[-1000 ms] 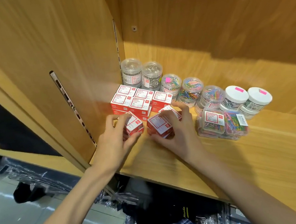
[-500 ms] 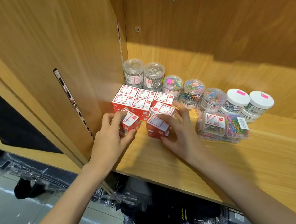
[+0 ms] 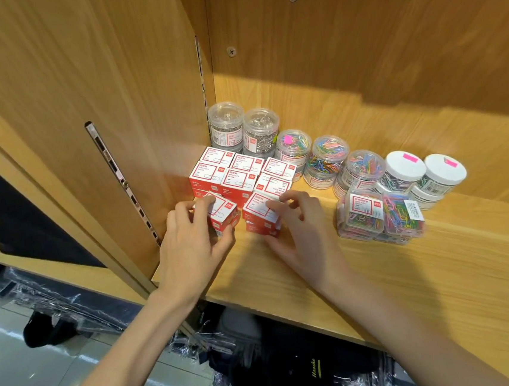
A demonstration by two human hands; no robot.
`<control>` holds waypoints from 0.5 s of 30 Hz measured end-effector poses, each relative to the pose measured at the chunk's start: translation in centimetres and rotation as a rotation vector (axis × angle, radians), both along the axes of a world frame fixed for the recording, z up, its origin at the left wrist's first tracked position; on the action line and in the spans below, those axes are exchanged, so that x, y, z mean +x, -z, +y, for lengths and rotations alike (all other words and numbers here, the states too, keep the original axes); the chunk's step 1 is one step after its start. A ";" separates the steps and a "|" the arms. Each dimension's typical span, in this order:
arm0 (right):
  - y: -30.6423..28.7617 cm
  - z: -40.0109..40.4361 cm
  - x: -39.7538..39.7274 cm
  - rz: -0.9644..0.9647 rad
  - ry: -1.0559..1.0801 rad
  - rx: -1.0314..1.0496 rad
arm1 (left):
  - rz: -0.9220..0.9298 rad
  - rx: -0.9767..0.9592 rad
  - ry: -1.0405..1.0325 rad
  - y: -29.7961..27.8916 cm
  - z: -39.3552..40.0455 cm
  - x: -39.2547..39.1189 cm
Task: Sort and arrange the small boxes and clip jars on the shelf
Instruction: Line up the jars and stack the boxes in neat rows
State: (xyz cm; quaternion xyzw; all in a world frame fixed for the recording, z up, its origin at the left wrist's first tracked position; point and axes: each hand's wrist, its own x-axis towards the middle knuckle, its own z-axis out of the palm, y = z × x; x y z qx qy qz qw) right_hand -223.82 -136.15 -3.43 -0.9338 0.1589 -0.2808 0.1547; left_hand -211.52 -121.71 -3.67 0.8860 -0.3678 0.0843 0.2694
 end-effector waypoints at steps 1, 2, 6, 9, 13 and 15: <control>0.0 0.2 0.1 -0.001 -0.003 0.030 | 0.005 0.003 0.005 0.0 0.0 0.0; -0.1 0.3 0.2 -0.004 -0.006 0.062 | 0.010 0.006 0.009 0.0 0.0 0.0; -0.5 0.8 0.2 -0.032 0.005 0.117 | 0.022 0.012 0.045 -0.2 0.0 0.1; -1.0 0.8 0.0 -0.028 0.003 0.129 | 0.034 0.014 0.071 -0.3 0.2 0.3; -1.4 0.7 0.1 0.001 -0.035 0.157 | 0.039 0.007 0.091 -0.4 0.4 0.4; -1.7 0.7 -0.3 0.054 -0.055 0.205 | 0.032 -0.003 0.117 -0.4 0.6 0.5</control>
